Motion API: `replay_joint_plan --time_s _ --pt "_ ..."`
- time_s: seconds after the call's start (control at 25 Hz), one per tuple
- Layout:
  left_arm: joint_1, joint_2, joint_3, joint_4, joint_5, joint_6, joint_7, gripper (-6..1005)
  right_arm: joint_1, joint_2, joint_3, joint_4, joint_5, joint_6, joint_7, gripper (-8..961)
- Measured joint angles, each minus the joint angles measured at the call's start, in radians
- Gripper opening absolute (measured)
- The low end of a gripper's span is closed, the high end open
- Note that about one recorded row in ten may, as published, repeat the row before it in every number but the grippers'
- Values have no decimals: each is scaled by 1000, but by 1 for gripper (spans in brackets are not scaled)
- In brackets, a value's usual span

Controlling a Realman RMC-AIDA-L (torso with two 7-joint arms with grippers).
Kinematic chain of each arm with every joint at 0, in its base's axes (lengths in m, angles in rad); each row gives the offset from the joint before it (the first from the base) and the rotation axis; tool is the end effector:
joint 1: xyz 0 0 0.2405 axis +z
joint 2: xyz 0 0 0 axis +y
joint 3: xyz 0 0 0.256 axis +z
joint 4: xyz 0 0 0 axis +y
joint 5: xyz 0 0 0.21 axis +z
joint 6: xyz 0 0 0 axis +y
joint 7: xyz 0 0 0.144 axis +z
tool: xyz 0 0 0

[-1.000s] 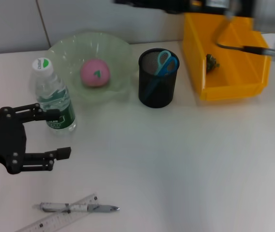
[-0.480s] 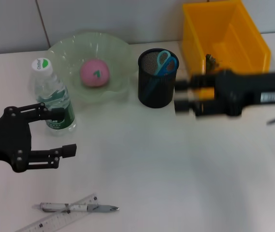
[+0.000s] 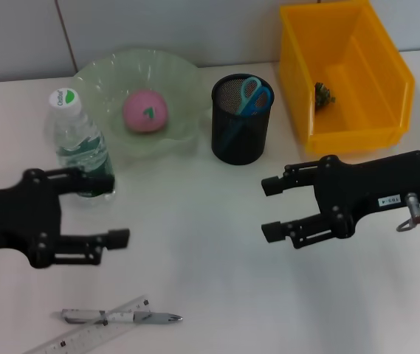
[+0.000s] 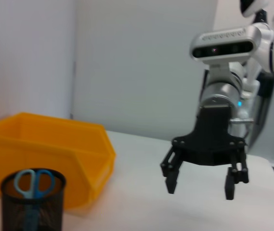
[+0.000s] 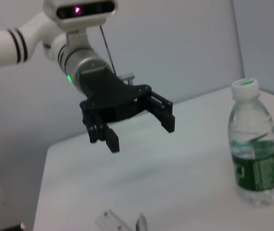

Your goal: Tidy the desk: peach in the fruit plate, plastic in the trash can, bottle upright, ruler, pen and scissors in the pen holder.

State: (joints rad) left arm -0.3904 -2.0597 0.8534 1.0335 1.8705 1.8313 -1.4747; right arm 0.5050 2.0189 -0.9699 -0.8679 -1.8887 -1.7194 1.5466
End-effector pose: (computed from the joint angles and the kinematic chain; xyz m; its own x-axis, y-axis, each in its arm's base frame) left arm -0.2331 0.2944 0.0477 0.8675 0.1699 0.4676 0.2319 -0.9696 -0.0778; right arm 0.2243 0.3200 0.0202 0.8757 -0.2776 -0.3951 -0.2947 -0.9554 0.0180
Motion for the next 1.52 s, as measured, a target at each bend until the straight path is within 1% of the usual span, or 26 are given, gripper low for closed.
replay_joint_plan --time_s 0.08,0.12,0.2,0.24,0.36,0.44,0.48,0.52,0.56,0.68,0.72,0.76,0.8,0.84,0.92,0.96,1.04,1.12,1.24,1.28,1.32,1.44,1.52 --pt "-1 2 48 36 20 1 -40 753 0 0 14 -4 -22 7 0 789" --pt "-1 2 55 45 26 1 -47 753 0 -1 22 -4 -26 13 0 789" --pt "-3 -4 101 106 80 -2 -98 752 2 -6 40 -4 -28 23 2 789" --pt "-6 -7 157 155 119 -9 -158 752 3 -7 48 -4 -28 28 6 789" --pt "-19 -6 252 230 185 -15 -275 751 6 -12 60 -10 -30 46 25 790" --pt "-19 -6 252 230 185 -15 -275 750 12 -14 61 -11 -35 74 38 790" --pt "-29 -6 299 274 232 -16 -344 750 12 -14 61 -11 -35 74 38 790" --pt "-41 -8 391 338 301 -25 -453 750 14 -15 61 -11 -38 86 43 790" --pt "-43 -8 425 357 320 -36 -490 750 16 -15 61 -10 -40 94 46 790" --pt "-43 -8 425 357 320 -36 -490 749 21 -17 62 -9 -44 108 51 790" --pt "-45 -8 453 372 334 -47 -519 749 21 -17 62 -9 -44 110 51 790" --pt "-47 -9 556 428 397 -92 -626 748 21 -18 62 -10 -45 113 52 790" --pt "-47 -9 556 428 397 -92 -626 748 21 -19 63 -11 -45 116 54 790" --pt "-51 -9 592 443 417 -100 -664 748 21 -20 64 -12 -45 119 56 789" --pt "-51 -9 592 443 417 -100 -664 747 21 -23 64 -14 -46 124 60 789" --pt "-59 -10 647 454 450 -117 -736 747 22 -25 64 -15 -46 126 61 789" --pt "-60 -10 687 456 472 -149 -782 746 22 -26 65 -22 -46 135 62 789" --pt "-60 -11 701 456 476 -160 -793 746 23 -26 65 -24 -46 137 62 789" --pt "-50 -11 747 464 490 -196 -815 745 24 -26 65 -30 -46 141 62 789" --pt "-50 -11 747 464 490 -196 -815 745 24 -26 65 -33 -46 144 62 789" --pt "-38 -11 791 479 526 -230 -843 744 24 -26 64 -38 -46 146 62 789" --pt "-21 -12 845 506 572 -262 -875 744 22 -26 65 -49 -57 154 62 789" --pt "-21 -12 845 506 572 -262 -875 743 21 -26 66 -53 -65 158 62 789"
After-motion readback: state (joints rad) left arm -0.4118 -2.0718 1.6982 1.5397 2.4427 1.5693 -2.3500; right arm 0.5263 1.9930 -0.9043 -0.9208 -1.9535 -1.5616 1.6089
